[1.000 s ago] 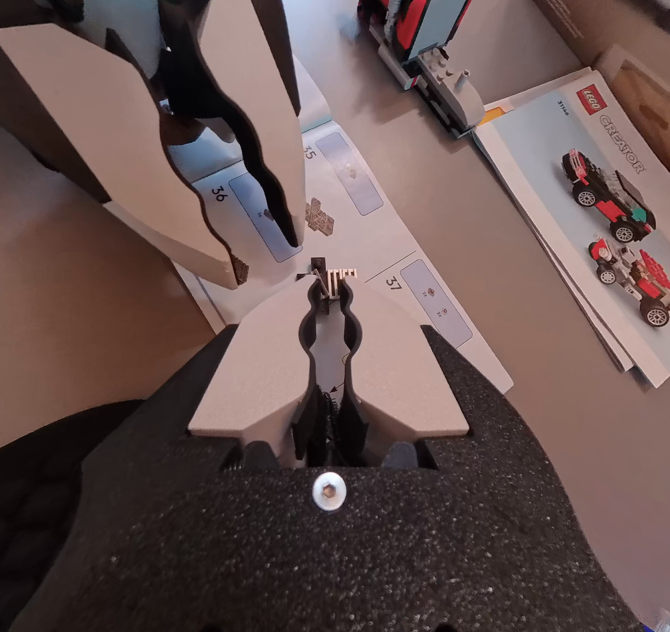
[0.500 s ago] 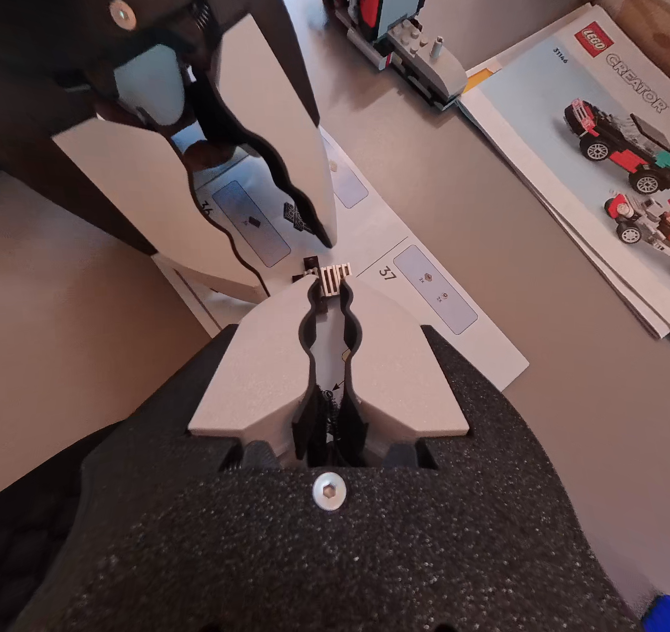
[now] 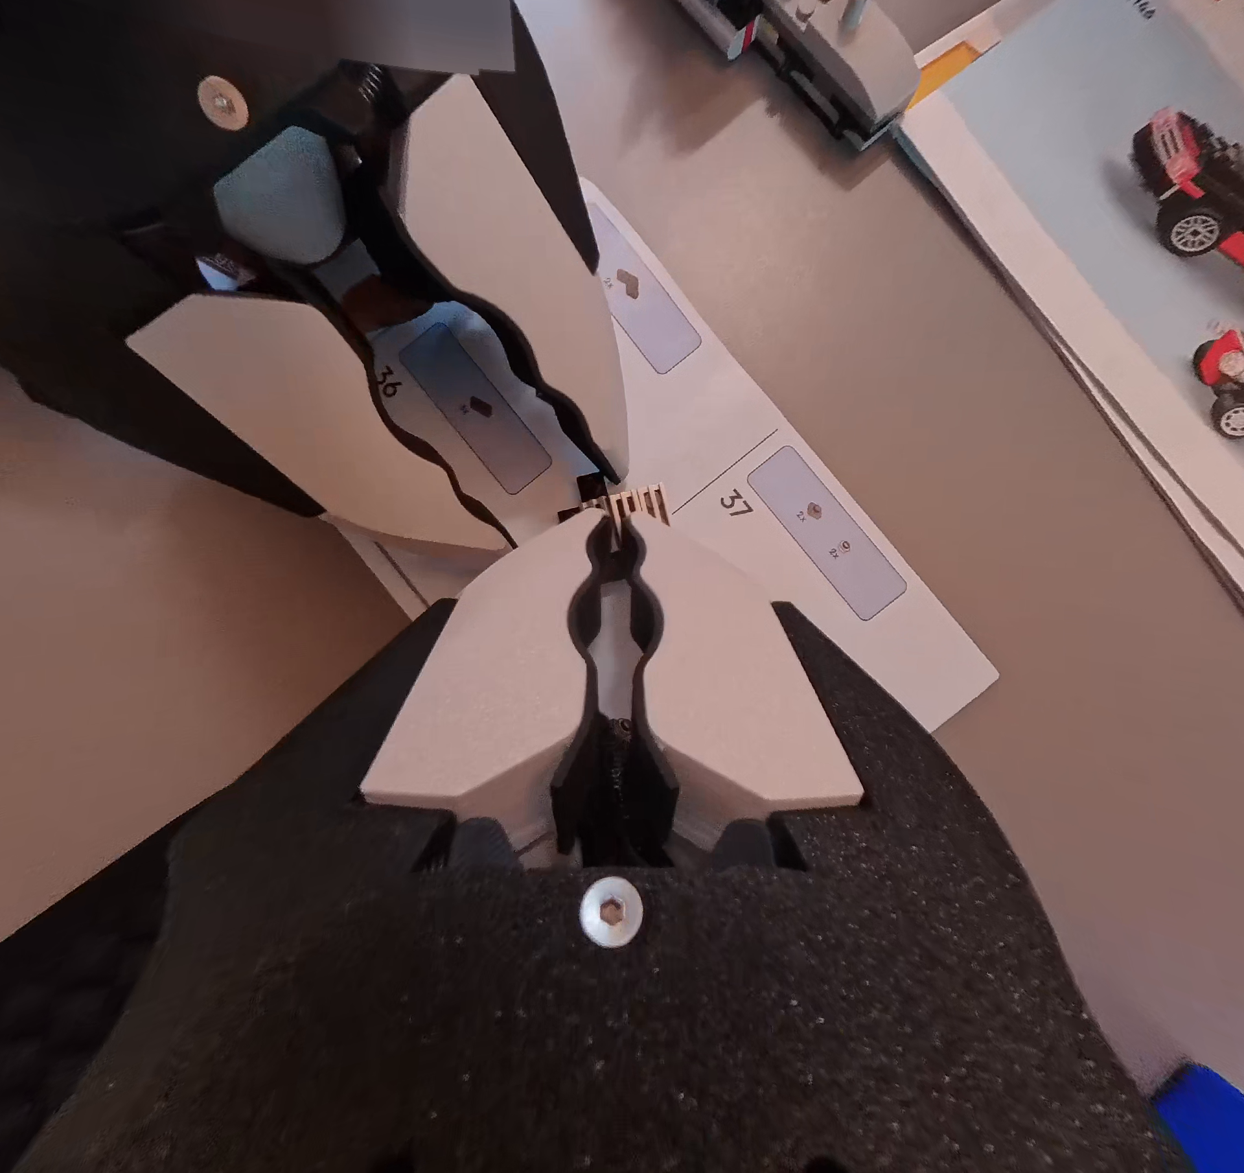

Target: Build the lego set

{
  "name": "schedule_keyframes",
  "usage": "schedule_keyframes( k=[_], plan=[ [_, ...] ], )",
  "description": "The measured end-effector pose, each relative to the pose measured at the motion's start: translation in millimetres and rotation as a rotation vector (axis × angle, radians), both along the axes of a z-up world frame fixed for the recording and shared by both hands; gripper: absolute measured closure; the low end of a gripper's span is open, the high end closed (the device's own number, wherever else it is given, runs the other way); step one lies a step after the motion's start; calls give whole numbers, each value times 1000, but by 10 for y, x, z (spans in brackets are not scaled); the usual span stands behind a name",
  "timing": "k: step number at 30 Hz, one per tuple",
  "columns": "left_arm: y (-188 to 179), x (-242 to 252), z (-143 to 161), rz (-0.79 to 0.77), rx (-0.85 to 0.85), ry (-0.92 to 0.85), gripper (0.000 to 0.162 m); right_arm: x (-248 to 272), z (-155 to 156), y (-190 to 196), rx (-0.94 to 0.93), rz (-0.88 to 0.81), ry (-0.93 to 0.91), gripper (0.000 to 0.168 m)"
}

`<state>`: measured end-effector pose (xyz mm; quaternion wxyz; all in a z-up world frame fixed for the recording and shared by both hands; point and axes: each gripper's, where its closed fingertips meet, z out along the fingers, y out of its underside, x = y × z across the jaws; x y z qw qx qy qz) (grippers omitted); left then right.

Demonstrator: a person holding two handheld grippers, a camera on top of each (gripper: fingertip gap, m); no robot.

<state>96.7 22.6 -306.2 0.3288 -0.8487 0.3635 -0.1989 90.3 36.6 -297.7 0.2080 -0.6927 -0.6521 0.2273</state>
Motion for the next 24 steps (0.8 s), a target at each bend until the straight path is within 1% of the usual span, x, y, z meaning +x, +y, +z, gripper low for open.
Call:
schedule_keyframes(
  k=[6,10,13,15,18,21,24],
  plan=[
    [1,-1,3,6,0,-20,128,1,-11,-6,-57,4,-109,168],
    [5,-3,0,7,8,-15,128,-25,-19,25,24,25,-198,168],
    [5,-3,3,9,7,-33,128,-32,-21,22,42,35,-210,168],
    [7,-2,5,11,3,-37,128,-33,-20,23,31,35,-187,168],
    [7,0,7,10,0,-45,128,-56,-7,7,-34,77,-53,168],
    [-1,-4,9,12,-4,-56,129,33,102,136,-76,16,85,166],
    [-2,-3,9,12,-2,-53,129,71,157,27,-58,137,172,166]
  ],
)
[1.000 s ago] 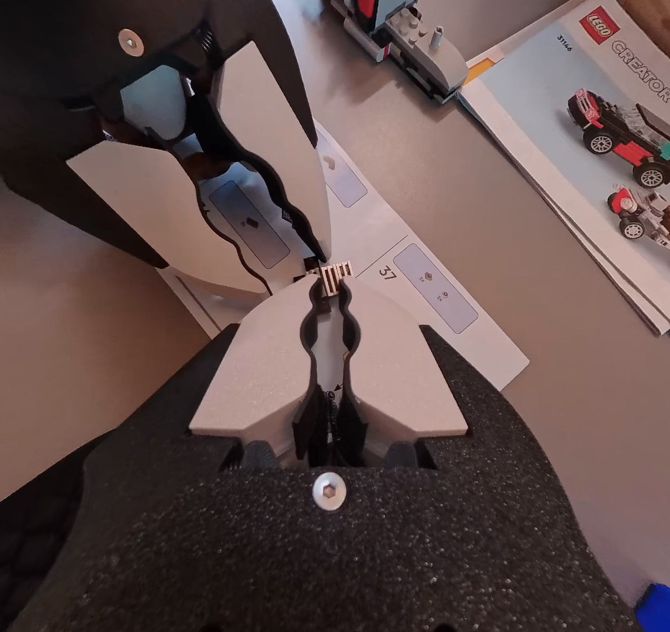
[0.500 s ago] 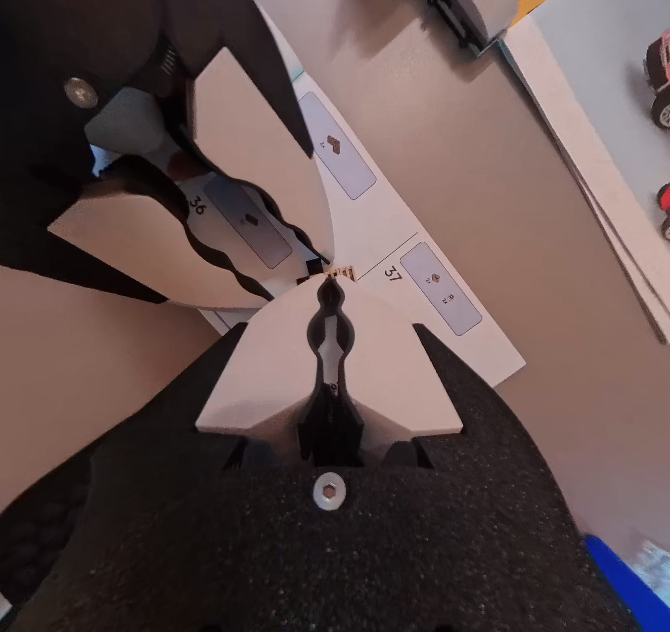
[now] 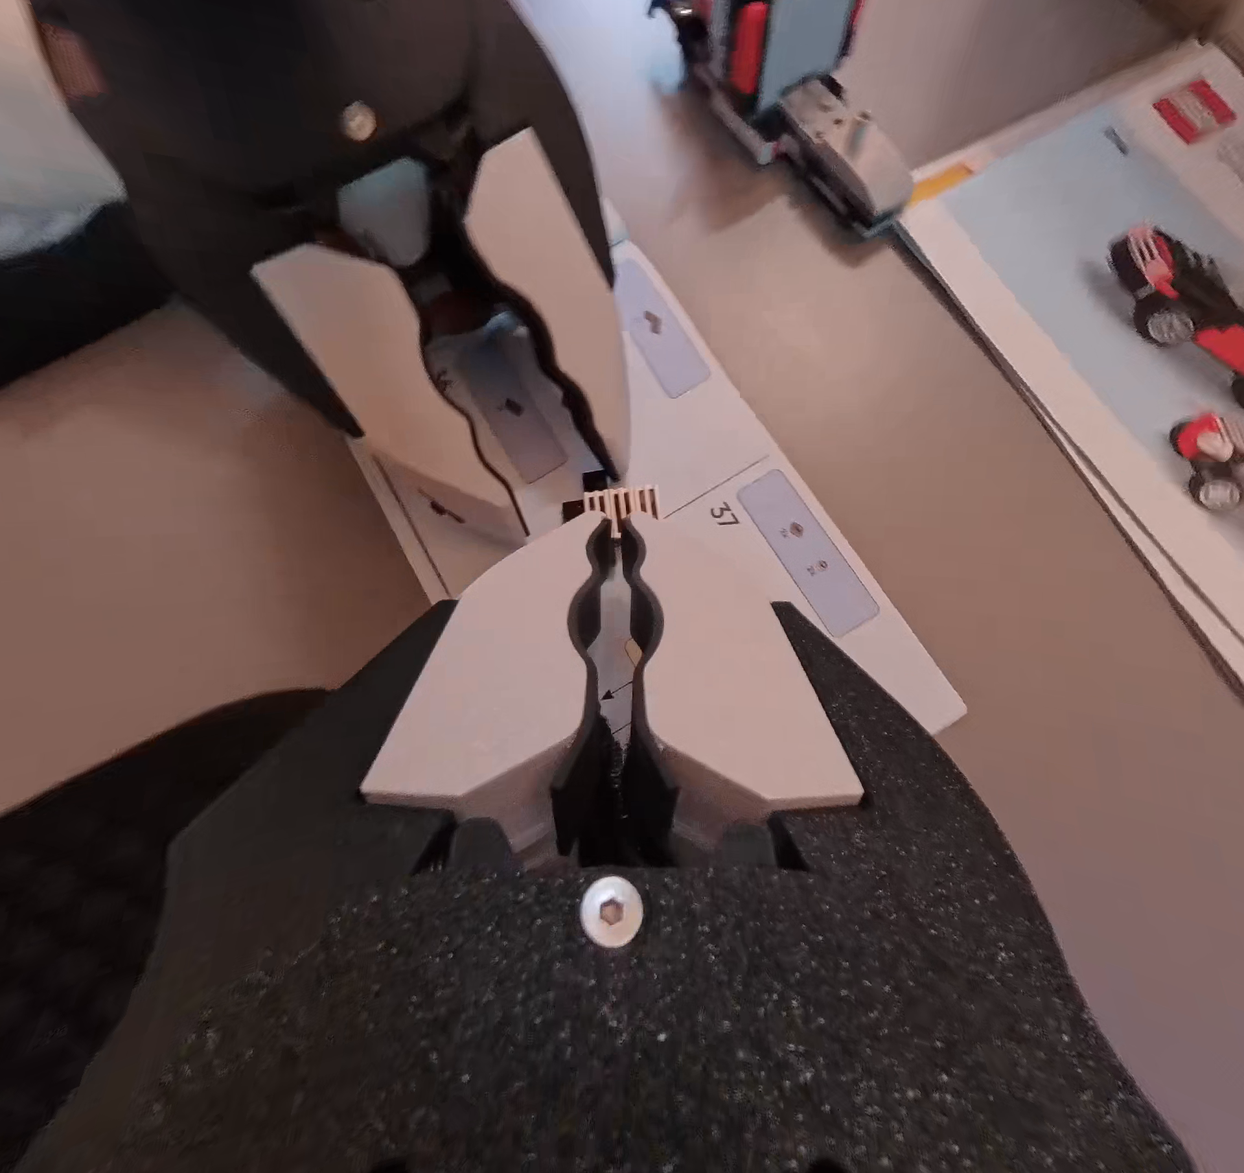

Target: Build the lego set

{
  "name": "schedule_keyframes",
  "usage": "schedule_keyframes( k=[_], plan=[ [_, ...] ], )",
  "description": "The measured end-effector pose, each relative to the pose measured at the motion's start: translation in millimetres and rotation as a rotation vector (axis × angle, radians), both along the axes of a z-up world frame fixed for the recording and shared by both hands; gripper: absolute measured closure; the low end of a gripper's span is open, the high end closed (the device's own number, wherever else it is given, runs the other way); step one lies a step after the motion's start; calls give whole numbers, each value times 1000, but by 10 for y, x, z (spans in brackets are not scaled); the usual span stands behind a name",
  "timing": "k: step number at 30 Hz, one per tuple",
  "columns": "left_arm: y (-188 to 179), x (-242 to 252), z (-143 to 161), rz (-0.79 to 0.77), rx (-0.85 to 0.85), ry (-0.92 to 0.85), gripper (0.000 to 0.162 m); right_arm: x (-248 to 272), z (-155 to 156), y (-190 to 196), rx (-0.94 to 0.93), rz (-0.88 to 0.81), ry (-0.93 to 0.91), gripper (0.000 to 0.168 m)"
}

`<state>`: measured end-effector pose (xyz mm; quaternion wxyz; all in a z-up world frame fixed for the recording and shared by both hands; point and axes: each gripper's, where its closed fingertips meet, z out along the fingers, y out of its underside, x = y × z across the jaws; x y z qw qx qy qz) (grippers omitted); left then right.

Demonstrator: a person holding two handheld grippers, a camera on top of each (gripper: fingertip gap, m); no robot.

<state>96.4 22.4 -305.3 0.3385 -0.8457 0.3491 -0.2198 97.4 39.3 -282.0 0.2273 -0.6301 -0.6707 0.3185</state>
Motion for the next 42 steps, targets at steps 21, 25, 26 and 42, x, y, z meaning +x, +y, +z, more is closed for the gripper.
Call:
schedule_keyframes(
  k=[21,25,26,42],
  plan=[
    [6,-4,-6,7,3,0,130,-51,-156,-56,378,109,35,168],
    [11,-8,-6,9,4,-3,132,-53,-154,-54,292,73,39,168],
    [12,-9,-5,11,1,-7,132,-51,-151,-58,266,76,28,168],
    [0,-2,-4,8,4,-2,132,-148,-154,41,140,-7,81,168]
  ],
)
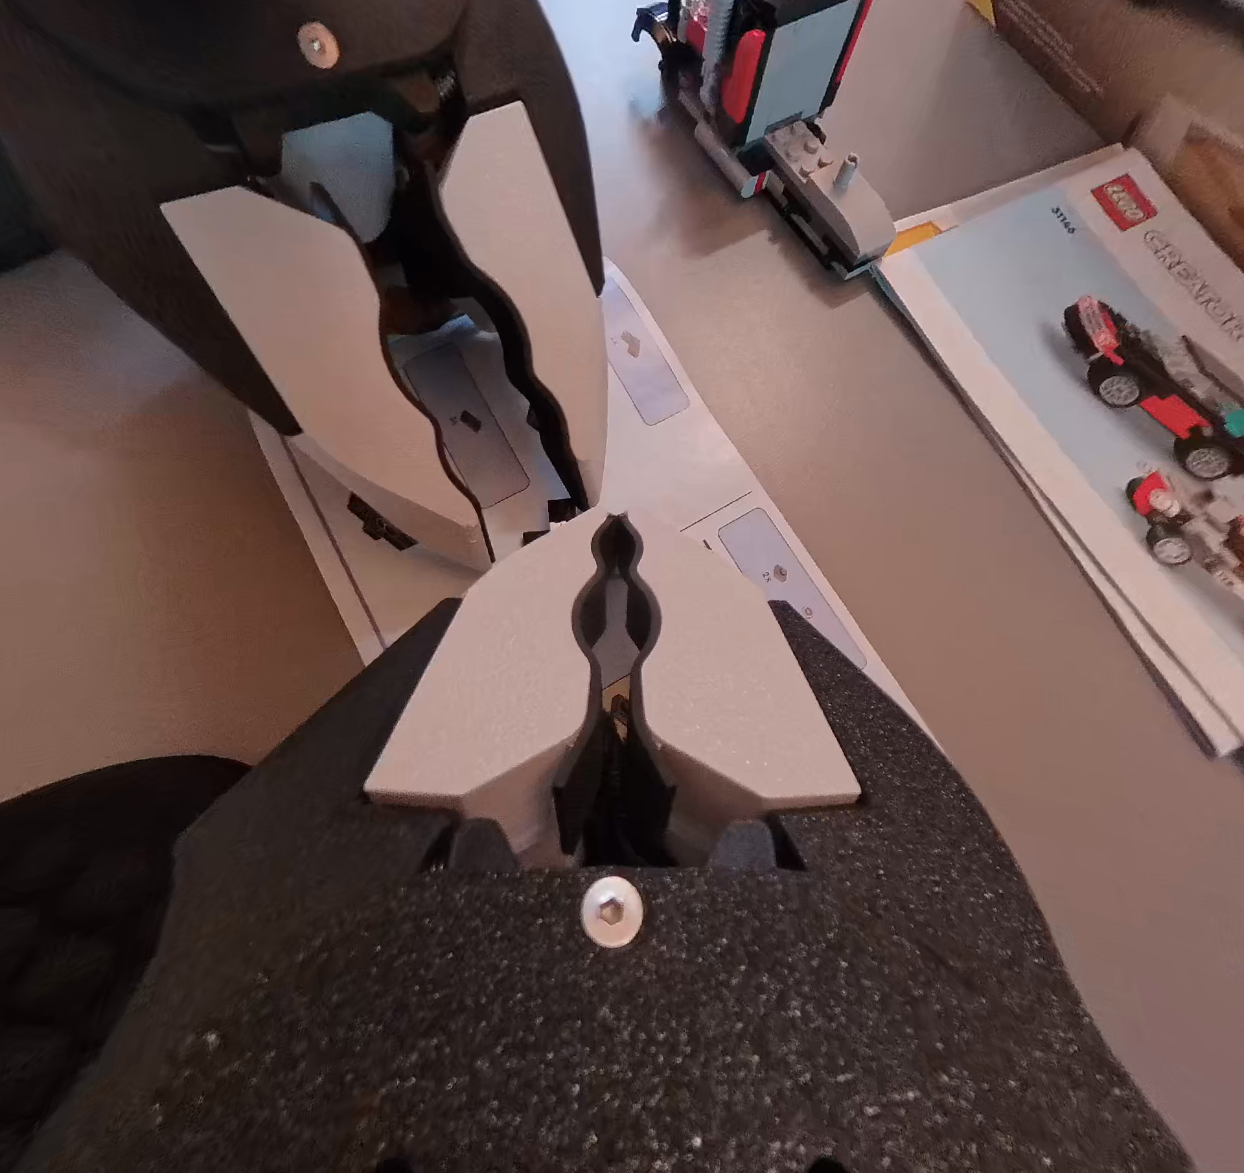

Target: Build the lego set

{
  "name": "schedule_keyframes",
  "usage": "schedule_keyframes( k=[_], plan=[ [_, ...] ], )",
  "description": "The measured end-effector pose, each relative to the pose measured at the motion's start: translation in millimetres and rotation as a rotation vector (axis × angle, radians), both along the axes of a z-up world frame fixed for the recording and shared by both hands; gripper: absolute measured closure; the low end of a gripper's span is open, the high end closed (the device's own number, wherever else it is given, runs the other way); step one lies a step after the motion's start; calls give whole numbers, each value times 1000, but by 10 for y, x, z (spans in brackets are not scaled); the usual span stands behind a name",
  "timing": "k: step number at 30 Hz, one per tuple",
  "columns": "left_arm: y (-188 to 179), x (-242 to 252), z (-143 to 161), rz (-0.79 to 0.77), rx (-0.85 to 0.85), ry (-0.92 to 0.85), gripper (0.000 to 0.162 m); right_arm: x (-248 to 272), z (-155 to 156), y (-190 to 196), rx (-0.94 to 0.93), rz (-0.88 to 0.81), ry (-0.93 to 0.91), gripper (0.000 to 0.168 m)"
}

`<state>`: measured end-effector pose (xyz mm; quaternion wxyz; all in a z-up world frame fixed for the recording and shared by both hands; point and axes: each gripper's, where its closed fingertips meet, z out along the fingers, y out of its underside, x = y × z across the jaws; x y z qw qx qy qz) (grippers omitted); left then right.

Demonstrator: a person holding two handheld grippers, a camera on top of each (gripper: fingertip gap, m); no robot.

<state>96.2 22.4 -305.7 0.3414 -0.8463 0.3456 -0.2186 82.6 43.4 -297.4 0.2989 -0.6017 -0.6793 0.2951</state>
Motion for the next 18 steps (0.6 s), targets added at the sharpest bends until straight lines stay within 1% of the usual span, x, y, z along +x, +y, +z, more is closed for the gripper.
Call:
schedule_keyframes(
  k=[3,5,8,10,11,12,14,15,18],
  plan=[
    [-1,0,-1,0,3,1,132,3,-2,-2,118,14,-25,168],
    [-1,0,0,0,3,2,132,5,-6,-16,135,17,-42,168],
    [0,-1,-1,0,3,2,132,3,-9,-14,83,13,-77,168],
    [-1,-2,0,-1,3,-1,132,4,-4,-19,17,-2,-59,168],
    [-3,0,1,-2,0,-5,133,21,0,-36,-30,18,-56,168],
    [-6,3,2,-3,-3,-10,133,47,9,-22,-59,23,-49,166],
    [-9,4,3,-4,-1,-10,133,60,123,17,-113,-13,39,152],
    [-10,4,1,-4,2,-6,133,78,157,6,-126,-12,62,150],
    [-9,4,0,-4,8,1,133,151,64,-44,-35,34,1,154]
  ],
)
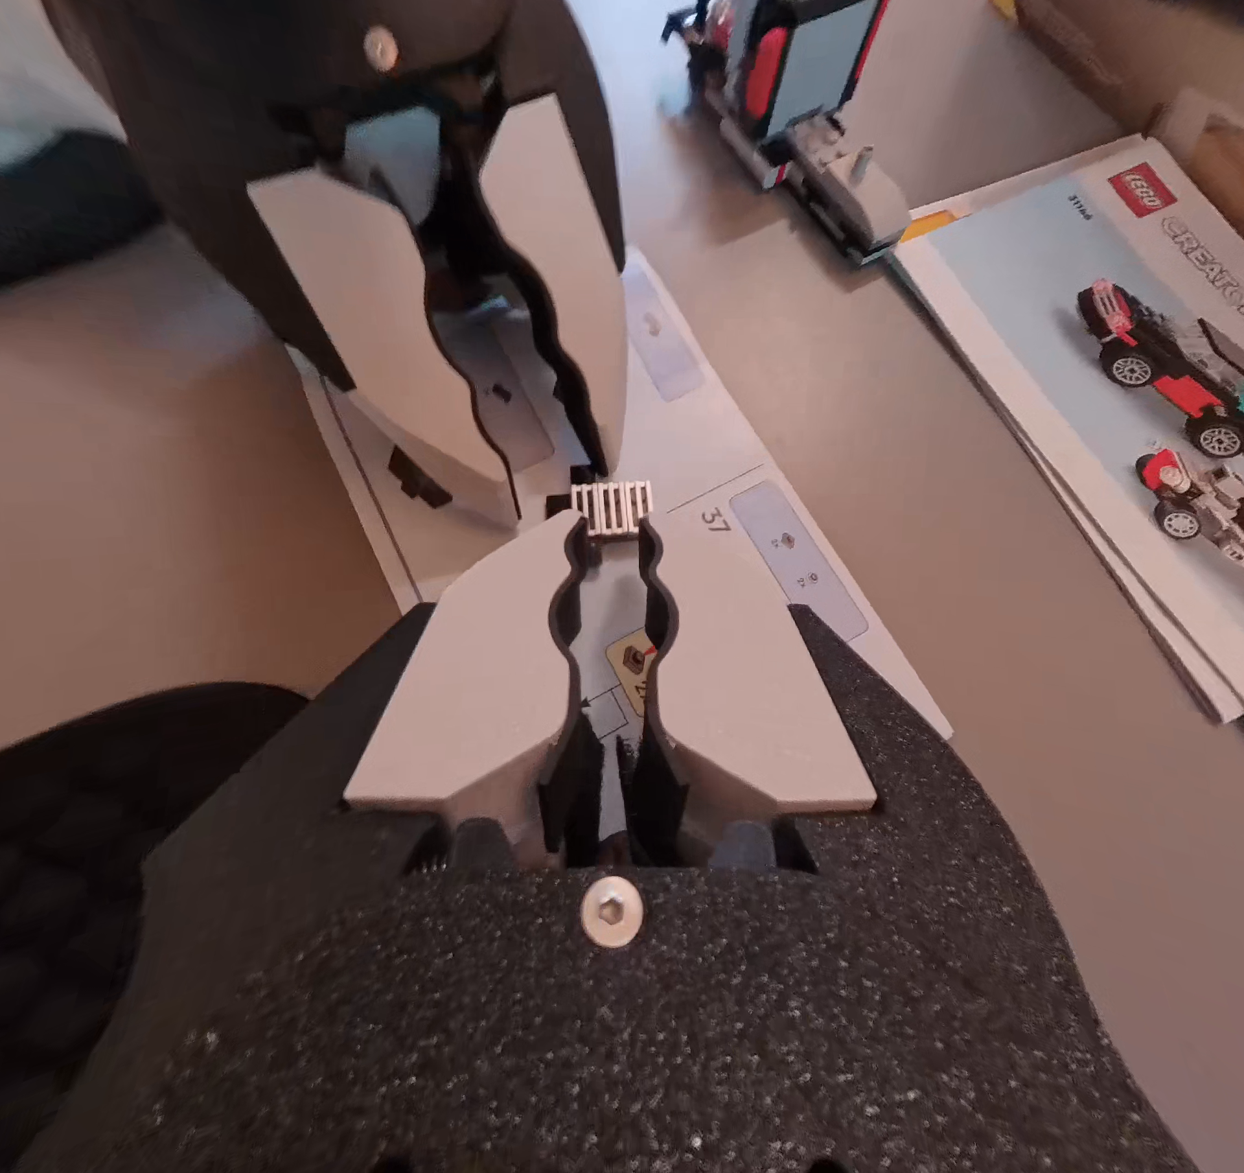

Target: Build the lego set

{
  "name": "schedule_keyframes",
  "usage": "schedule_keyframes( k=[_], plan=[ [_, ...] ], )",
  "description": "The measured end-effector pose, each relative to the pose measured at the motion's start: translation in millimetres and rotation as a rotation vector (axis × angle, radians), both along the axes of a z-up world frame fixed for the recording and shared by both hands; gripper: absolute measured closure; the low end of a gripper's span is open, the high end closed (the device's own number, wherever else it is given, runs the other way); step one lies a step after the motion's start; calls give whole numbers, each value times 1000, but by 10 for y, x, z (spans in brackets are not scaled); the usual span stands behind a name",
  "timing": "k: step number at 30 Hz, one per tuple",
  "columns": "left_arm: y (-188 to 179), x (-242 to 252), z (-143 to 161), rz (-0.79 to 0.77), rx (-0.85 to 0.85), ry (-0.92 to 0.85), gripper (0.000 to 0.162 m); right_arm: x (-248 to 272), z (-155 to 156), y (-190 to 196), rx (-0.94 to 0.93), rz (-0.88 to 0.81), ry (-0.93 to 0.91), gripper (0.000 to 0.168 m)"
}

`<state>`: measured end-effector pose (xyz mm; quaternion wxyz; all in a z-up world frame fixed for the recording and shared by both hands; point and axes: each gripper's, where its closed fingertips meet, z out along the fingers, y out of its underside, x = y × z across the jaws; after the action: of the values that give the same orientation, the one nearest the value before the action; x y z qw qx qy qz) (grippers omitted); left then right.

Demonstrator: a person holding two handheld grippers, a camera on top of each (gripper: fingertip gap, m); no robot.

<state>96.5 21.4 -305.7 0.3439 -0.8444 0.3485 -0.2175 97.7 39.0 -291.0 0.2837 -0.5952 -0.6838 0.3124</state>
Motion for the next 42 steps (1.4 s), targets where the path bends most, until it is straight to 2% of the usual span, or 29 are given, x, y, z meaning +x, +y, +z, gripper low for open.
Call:
schedule_keyframes(
  k=[11,13,15,16,19,22,27,32,34,38,42],
  plan=[
    [0,1,4,-2,-2,-4,132,-75,-66,-27,1,-33,-54,158],
    [2,-8,6,3,3,2,125,-75,-61,-30,39,-19,-60,158],
    [4,-81,16,24,19,40,120,-69,-36,-31,59,-1,-38,136],
    [-6,-137,39,37,33,61,119,-74,13,-50,0,-13,-3,128],
    [-62,-311,189,94,72,67,118,-46,144,-40,-148,-52,86,118],
    [-152,-423,292,164,50,5,118,56,-21,59,-39,-46,-17,120],
    [-139,-600,303,287,51,-33,118,-28,-113,-4,-21,-5,-53,122],
    [-66,-548,293,299,74,-139,119,-90,-135,-47,10,3,-50,134],
    [-42,-545,260,304,91,-134,119,-62,-127,-43,-8,-48,-60,135],
    [-29,-536,229,288,131,-84,121,25,-64,-5,-114,-358,-45,134],
    [-51,-484,198,250,136,-53,121,195,-50,-184,-80,-416,-121,124]
  ],
)
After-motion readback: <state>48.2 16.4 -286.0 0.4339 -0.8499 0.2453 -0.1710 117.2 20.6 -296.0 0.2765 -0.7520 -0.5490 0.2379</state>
